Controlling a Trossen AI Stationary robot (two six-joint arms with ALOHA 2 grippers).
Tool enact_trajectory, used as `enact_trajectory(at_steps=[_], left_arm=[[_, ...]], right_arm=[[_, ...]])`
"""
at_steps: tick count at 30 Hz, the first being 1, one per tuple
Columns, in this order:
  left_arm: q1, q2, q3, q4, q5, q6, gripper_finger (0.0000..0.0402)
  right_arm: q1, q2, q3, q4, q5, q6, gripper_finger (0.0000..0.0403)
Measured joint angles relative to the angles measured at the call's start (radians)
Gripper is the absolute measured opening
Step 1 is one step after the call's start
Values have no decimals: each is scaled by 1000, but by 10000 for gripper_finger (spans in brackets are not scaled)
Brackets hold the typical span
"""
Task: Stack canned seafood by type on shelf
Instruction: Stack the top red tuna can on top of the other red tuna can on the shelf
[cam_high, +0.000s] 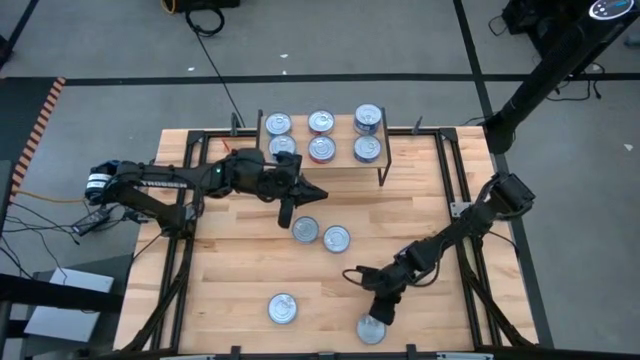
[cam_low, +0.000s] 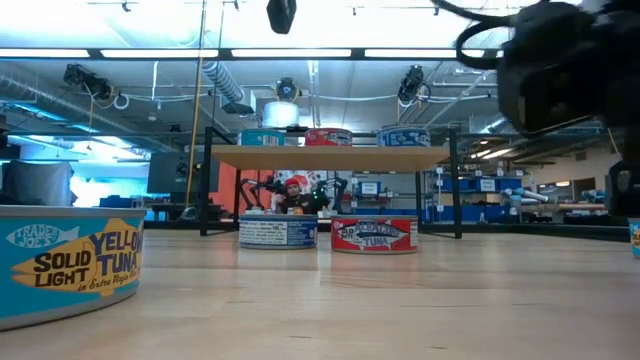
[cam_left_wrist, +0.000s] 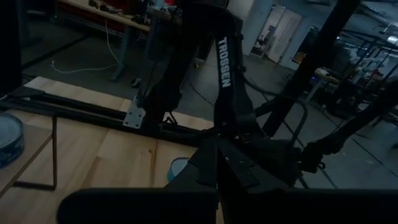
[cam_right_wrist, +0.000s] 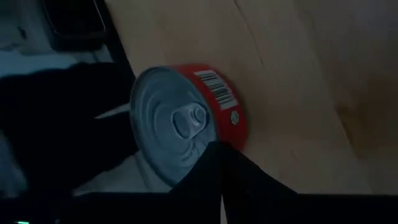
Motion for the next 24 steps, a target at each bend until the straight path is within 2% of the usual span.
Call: enact_trajectory(at_steps=[5,9,13,18,24], left_arm=[[-14,0,0,7,19,5,2],[-35,0,0,8,36,5,2],[-60,0,0,8,36,6,2],[-86,-1,0,5,35,6,2],[-106,-1,0,2,24,7,2]], right_arm=[[-40,0,-3,37,-73,83,3],[-75,0,-44,51,-104,166,2],[-100,-3,-107,135,-134,246,2],[-106,-3,-181,267,-119,370,1],[-97,-2,-203,265,-55,441,4]])
